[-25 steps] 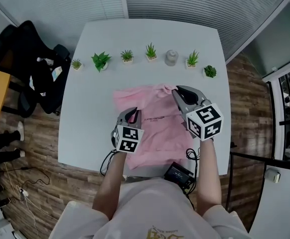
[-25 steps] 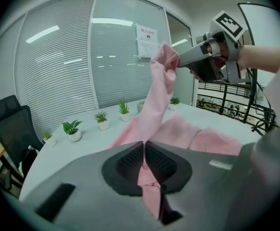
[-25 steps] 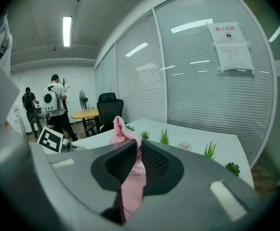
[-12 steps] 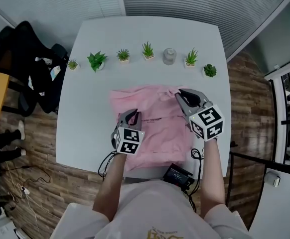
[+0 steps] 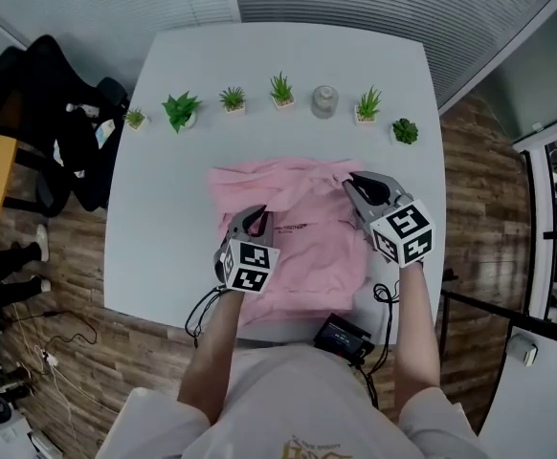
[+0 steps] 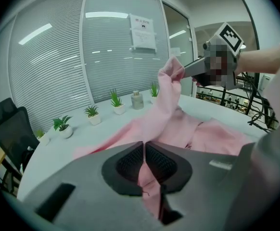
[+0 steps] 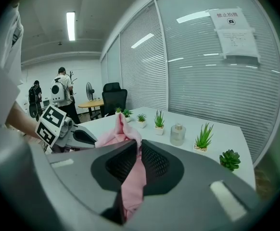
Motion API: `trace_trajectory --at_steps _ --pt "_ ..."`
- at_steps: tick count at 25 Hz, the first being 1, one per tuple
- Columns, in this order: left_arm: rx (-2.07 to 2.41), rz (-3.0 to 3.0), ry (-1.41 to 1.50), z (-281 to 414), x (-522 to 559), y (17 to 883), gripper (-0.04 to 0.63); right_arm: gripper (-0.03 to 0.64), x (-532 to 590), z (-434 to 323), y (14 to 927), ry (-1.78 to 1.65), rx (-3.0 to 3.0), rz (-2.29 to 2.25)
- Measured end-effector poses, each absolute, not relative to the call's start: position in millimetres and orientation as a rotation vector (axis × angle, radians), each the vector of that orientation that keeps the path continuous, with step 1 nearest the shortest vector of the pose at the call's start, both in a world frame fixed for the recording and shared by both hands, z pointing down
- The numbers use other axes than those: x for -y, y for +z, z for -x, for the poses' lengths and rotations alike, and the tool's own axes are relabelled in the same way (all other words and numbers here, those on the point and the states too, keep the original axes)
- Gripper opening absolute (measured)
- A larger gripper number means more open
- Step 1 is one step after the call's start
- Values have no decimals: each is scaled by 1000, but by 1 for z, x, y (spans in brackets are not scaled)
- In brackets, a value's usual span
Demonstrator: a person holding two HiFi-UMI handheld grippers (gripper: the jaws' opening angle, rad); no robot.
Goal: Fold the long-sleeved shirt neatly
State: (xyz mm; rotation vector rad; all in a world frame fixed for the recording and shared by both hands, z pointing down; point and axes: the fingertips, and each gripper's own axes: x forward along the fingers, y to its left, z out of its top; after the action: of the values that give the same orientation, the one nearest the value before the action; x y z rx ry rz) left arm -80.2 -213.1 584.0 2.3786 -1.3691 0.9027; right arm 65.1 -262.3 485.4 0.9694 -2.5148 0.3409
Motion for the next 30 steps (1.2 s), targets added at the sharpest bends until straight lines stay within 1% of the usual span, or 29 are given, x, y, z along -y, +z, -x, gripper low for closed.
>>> trace_trajectory --at_steps 17,24,30 --pt "1180 -2308 1055 66 213 615 12 41 266 -90 545 242 2453 -830" --pt "1124 -2300 1031 59 216 619 12 41 273 -92 542 34 2440 -805" --pt "1087 -2291 1064 57 214 626 14 44 267 -104 572 -77 2357 -734"
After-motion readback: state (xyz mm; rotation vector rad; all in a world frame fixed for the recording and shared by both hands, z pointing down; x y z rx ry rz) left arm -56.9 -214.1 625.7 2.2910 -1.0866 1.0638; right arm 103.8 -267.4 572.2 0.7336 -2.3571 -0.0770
